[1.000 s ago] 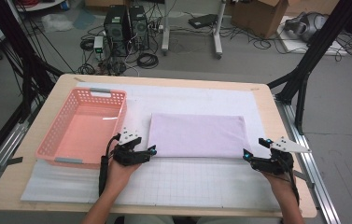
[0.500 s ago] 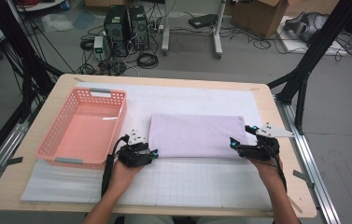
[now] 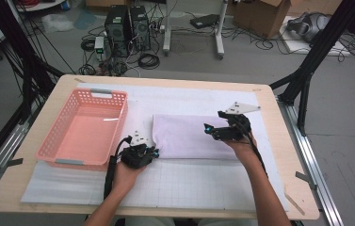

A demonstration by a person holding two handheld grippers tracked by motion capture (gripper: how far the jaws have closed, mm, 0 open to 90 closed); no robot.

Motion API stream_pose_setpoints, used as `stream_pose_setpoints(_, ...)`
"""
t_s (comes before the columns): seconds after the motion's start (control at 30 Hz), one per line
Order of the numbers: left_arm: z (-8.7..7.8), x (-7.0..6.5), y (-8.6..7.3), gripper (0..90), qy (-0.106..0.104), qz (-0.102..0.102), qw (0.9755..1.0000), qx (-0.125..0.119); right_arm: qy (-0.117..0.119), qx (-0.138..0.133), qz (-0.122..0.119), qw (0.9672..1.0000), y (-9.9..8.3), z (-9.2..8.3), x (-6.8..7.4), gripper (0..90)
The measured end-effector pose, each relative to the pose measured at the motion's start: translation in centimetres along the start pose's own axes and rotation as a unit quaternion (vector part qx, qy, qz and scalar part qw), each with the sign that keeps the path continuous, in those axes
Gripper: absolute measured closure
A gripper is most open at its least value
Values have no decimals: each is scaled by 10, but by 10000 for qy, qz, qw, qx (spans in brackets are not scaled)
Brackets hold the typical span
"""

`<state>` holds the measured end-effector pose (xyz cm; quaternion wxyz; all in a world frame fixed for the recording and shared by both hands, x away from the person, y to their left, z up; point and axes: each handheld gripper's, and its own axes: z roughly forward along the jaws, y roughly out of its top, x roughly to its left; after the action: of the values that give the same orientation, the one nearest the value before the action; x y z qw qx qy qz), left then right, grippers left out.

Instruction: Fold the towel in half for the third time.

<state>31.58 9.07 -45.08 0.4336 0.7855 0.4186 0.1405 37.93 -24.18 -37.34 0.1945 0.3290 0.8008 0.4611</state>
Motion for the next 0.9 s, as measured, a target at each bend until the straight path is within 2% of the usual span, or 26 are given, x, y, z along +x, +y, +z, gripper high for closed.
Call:
stream_pose_setpoints(0.23,0,0,0,790,-12,-45,10000,-18,248,190,-100,9995,20,45,3,200)
stream_pose_setpoints(0.4,-1,-1,0,793,43,-24,10000,-31,491,553,-262,9969,32,80,11,201)
stream_pose_setpoints(0.47,-1,-1,0,794,29,-36,10000,-27,592,533,-314,9963,34,89,13,201)
stream_pose_setpoints(0.53,-2,-1,-1,795,35,-50,10000,-55,651,591,-254,9958,33,98,15,201)
stream_pose_setpoints(0.7,-4,-1,-2,798,19,-74,10000,-64,702,769,-279,9942,32,119,18,202)
stream_pose_setpoints(0.9,-6,0,-3,798,4,-90,9999,-67,797,995,-195,9916,35,148,27,202)
